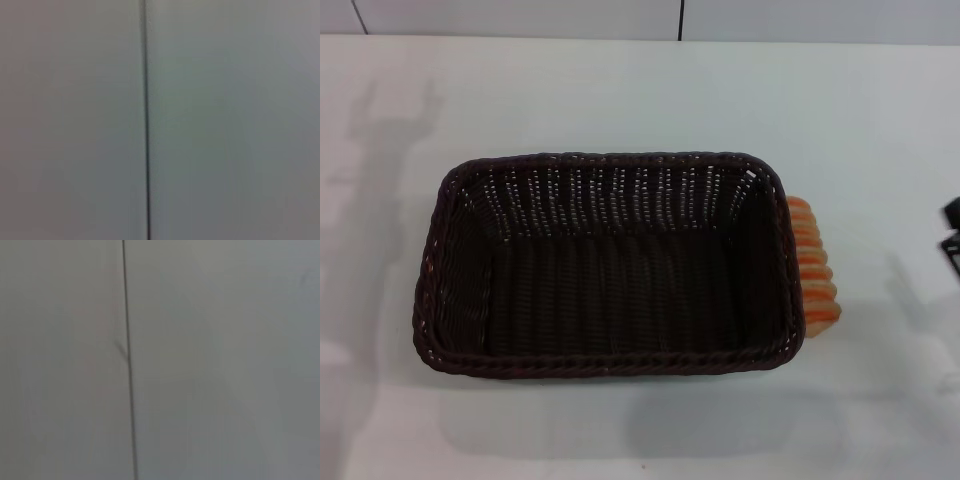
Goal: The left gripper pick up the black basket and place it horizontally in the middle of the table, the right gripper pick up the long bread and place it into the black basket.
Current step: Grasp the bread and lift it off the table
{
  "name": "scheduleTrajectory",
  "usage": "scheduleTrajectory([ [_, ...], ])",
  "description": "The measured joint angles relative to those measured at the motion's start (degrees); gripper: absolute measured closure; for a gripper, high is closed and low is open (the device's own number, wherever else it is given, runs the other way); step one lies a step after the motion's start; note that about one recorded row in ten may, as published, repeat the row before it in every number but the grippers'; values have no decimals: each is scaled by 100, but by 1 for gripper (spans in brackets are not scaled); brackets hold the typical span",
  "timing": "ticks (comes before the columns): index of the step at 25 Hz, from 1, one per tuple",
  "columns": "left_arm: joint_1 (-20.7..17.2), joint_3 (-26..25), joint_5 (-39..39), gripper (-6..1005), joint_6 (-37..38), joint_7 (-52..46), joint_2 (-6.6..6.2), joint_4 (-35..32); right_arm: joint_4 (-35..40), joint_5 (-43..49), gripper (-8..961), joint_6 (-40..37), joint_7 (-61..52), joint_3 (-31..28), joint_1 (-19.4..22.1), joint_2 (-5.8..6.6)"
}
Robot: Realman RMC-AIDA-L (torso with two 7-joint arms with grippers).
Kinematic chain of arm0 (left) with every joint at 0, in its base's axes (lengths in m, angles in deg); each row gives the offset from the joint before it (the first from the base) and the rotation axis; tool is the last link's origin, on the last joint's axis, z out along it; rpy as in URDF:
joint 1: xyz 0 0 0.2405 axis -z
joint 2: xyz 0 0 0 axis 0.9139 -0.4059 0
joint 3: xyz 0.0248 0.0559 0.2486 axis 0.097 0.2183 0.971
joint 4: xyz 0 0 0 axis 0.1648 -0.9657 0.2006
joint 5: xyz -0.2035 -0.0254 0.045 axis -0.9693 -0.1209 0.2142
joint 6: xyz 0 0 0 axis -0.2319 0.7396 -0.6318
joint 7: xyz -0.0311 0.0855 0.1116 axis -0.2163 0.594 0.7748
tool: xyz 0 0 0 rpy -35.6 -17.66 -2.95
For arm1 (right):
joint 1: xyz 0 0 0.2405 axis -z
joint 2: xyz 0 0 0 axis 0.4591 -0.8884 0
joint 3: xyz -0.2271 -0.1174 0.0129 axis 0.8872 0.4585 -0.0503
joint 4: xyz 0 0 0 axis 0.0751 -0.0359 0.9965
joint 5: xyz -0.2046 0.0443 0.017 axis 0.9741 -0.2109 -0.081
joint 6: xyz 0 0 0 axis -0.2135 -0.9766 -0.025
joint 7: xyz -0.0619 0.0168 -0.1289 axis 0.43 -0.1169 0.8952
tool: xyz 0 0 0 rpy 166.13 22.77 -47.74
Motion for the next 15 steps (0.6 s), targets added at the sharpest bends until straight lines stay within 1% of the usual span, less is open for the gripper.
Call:
scheduleTrajectory([
  [4,0,0,0,207,0,0,0,0,-284,13,180,602,96,175,-107,-7],
  [5,57,-263,223,206,104,-682,1,-807,-377,14,180,740,150,186,-132,-12],
  [6,57,-263,223,206,104,-682,1,-807,-469,13,181,872,220,188,-150,-15],
  [7,38,-321,231,206,155,-688,6,-1021,-582,10,181,1026,315,186,-170,-18],
  [11,2,-310,249,207,165,-685,-6,-1098,-884,1,181,1709,539,188,-329,-21],
  [12,21,-282,255,207,157,-669,-53,-1231,-924,1,181,1887,547,191,-373,-21],
  [15,60,-299,258,207,150,-660,-66,-1305,-1017,-5,182,2272,556,187,-472,-23],
])
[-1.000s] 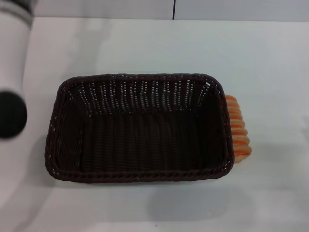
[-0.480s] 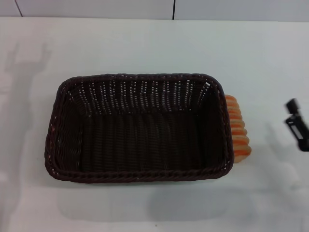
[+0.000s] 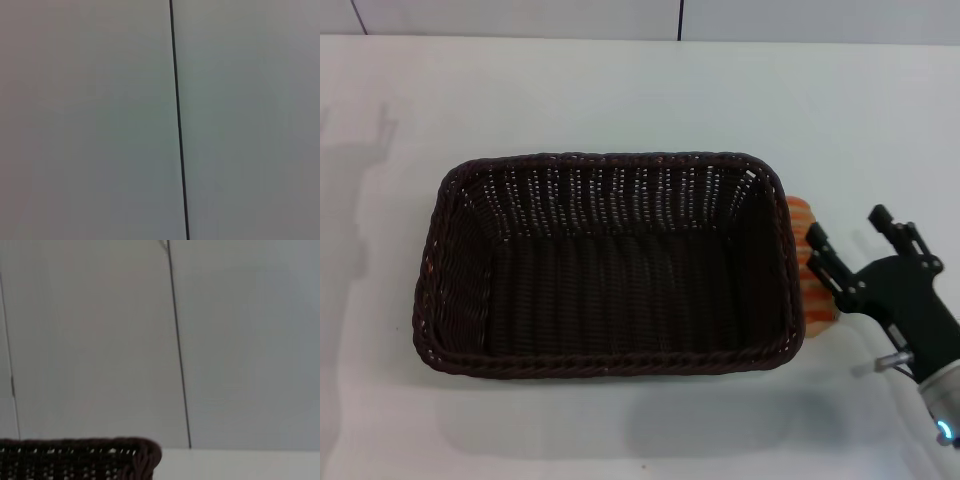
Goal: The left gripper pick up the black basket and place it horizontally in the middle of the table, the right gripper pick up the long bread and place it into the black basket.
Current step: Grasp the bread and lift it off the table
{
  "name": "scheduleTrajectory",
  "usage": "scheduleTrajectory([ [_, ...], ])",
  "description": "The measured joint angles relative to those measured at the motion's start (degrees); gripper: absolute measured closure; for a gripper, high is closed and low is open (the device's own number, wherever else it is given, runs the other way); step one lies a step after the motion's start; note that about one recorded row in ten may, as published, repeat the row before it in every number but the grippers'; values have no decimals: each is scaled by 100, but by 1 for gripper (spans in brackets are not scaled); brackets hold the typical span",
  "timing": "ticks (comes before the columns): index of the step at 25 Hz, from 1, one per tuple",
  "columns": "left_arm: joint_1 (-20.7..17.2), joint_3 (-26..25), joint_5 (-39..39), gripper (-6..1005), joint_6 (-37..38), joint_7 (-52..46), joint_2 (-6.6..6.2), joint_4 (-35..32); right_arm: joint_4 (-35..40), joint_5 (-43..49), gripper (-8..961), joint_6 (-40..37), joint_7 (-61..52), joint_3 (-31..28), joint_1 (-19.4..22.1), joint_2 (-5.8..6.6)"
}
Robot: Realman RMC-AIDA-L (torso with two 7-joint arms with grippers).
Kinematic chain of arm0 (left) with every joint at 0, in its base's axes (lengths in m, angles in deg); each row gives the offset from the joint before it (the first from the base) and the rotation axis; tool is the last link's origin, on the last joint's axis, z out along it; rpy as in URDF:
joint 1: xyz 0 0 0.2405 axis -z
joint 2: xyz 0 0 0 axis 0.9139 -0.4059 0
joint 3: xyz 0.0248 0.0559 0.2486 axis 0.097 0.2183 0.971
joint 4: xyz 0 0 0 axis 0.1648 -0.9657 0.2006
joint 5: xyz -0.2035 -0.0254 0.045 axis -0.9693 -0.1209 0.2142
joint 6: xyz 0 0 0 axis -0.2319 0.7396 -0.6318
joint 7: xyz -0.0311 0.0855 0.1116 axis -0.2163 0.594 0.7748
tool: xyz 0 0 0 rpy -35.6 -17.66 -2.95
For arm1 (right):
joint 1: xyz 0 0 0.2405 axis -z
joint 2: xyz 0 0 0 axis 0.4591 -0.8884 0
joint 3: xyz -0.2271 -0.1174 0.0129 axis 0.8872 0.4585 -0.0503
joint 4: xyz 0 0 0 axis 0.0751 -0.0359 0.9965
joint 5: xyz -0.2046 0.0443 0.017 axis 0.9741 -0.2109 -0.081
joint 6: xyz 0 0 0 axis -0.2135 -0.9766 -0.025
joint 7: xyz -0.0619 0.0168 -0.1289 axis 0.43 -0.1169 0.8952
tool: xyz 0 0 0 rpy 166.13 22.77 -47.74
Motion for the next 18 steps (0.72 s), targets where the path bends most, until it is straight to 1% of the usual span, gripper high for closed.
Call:
scheduleTrajectory([
  [10,90,26,1,208,-4,35,-29,-143,-109,11,183,836,-27,12,-334,-1],
  [13,145,25,2,208,-6,40,-14,-193,-183,16,183,1200,-31,57,-476,7],
  [14,145,25,2,208,-6,40,-14,-193,-183,16,183,1200,-31,57,-476,7],
  [15,161,25,5,208,-8,40,-7,-214,-209,16,183,1383,-40,59,-534,10],
  [18,180,28,9,208,-12,40,6,-250,-246,16,184,1610,-48,57,-596,20],
])
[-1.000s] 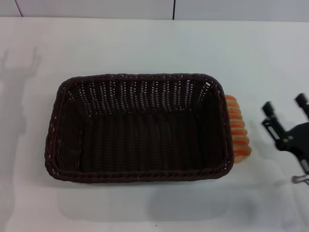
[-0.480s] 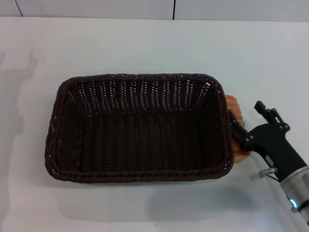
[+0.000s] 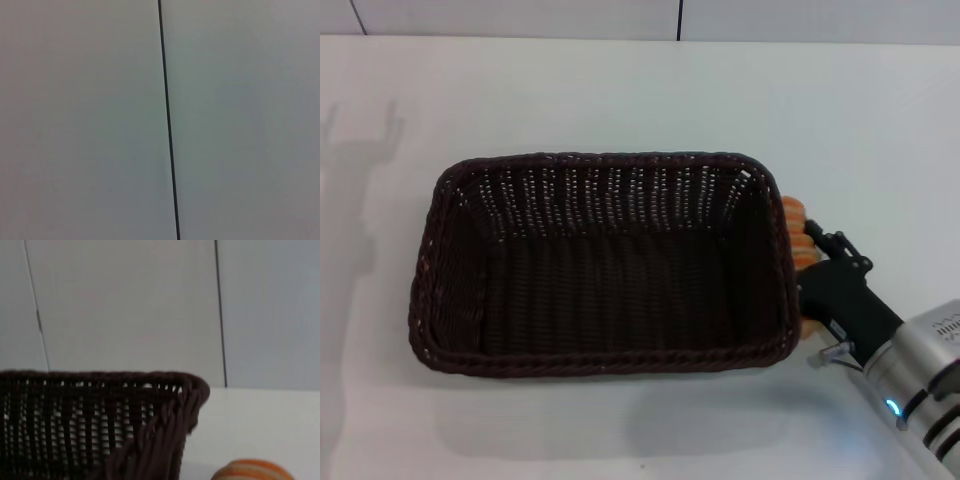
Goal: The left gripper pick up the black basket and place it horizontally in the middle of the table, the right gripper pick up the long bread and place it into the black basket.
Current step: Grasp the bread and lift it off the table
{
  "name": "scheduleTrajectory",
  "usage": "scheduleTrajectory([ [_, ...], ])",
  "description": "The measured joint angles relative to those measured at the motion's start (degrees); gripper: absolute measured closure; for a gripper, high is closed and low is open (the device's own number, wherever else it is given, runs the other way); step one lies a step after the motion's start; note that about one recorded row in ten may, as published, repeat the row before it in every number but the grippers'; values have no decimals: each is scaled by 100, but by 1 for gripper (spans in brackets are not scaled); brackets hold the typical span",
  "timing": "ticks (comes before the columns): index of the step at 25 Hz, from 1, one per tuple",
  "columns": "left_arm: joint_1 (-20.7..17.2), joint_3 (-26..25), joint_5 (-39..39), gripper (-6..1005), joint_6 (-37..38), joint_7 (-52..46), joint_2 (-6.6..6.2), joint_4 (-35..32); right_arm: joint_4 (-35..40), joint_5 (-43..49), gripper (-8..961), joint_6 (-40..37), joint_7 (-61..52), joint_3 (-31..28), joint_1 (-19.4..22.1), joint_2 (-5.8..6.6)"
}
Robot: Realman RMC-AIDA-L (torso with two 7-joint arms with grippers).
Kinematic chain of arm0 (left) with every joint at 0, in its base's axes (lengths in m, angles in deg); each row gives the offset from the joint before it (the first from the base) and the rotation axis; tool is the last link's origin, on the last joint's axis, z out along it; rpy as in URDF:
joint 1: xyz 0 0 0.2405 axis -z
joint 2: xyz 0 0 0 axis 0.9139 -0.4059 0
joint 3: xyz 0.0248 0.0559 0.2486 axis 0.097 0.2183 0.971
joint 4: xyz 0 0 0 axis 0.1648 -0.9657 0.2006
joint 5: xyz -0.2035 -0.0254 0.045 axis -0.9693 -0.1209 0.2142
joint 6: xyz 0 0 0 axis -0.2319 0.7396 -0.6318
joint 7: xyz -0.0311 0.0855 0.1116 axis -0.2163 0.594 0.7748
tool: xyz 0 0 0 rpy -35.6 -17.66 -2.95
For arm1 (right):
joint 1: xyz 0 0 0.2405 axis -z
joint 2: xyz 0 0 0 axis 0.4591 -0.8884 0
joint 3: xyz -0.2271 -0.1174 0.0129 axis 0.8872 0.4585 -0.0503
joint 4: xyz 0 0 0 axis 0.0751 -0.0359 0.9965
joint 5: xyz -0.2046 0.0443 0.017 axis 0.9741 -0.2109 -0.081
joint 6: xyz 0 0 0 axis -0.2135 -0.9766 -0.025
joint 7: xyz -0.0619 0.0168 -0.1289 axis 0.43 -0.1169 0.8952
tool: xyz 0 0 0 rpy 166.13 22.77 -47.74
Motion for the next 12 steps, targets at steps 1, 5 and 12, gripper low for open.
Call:
scheduleTrajectory([
  [1,3,2,2,208,0,0,2,-1,-18,-4,184,110,0,-9,-18,6],
  [5,8,4,8,209,16,0,13,-3,-30,-141,215,231,-12,-126,60,-18],
  [12,10,2,18,209,32,0,20,-4,-10,-511,290,-652,29,-201,482,2],
])
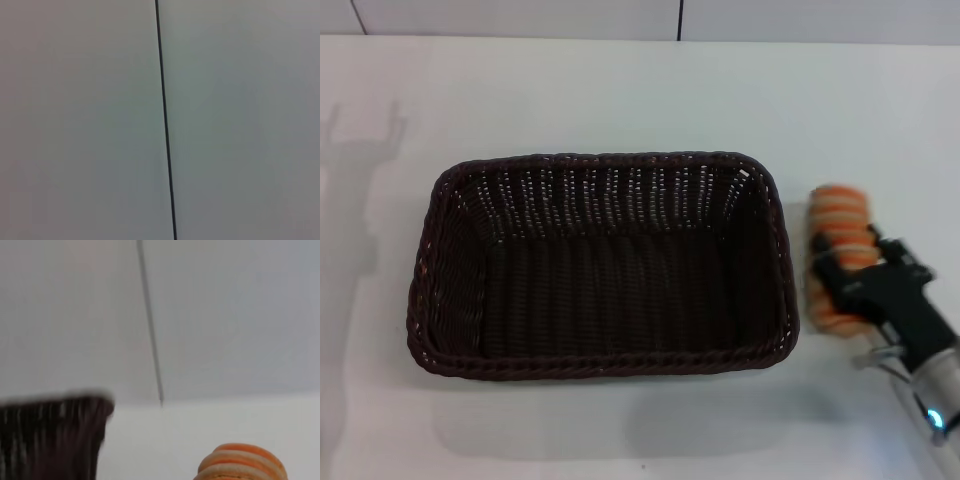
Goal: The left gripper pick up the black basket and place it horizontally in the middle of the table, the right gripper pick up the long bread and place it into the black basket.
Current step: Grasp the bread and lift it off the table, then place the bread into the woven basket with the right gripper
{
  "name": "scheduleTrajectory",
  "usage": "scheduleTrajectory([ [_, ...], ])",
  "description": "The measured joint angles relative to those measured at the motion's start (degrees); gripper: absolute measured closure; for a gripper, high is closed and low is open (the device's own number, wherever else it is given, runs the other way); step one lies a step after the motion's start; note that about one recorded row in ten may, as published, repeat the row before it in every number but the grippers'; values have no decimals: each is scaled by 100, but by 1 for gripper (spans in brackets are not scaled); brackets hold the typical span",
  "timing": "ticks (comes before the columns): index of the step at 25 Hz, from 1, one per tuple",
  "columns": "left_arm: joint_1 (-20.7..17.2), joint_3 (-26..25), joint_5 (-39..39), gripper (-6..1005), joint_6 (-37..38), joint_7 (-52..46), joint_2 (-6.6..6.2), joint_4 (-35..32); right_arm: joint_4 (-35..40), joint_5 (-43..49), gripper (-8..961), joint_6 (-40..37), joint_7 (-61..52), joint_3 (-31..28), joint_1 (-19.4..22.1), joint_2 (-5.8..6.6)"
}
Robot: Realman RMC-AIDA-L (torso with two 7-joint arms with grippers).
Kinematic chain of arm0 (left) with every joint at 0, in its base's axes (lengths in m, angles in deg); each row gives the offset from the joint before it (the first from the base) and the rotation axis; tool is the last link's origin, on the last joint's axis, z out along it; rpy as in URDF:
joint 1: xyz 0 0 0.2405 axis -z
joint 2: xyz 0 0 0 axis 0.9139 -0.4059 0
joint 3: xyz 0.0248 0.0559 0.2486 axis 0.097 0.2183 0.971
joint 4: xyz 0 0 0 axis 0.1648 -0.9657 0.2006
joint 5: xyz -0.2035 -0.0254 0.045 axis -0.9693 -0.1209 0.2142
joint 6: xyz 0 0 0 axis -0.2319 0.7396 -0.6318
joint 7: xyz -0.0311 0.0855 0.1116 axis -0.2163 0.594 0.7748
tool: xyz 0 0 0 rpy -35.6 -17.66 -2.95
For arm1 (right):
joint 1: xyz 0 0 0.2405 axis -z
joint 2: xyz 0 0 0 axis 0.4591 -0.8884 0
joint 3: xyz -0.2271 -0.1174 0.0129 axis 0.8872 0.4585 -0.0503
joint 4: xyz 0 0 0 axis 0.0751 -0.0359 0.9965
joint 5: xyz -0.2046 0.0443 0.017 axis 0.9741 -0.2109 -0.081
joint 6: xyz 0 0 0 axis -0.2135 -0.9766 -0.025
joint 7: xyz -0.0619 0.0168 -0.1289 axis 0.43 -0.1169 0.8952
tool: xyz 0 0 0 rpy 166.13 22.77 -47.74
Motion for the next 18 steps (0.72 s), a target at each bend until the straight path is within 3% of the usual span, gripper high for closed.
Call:
scheduleTrajectory([
  [7,48,-17,0,210,-21,1,2,1,33,135,320,-2076,21,176,430,5],
  [11,70,-31,1,210,-23,2,11,1,115,531,348,-3116,27,475,373,8],
  [14,85,-42,-1,211,-24,2,11,1,104,1086,372,-3371,17,525,127,9],
  [17,95,-51,-3,211,-24,2,11,1,47,1711,431,-2946,-9,632,-379,-1],
  [18,95,-51,-2,211,-24,2,11,1,47,1711,439,-2946,-9,632,-379,-1],
])
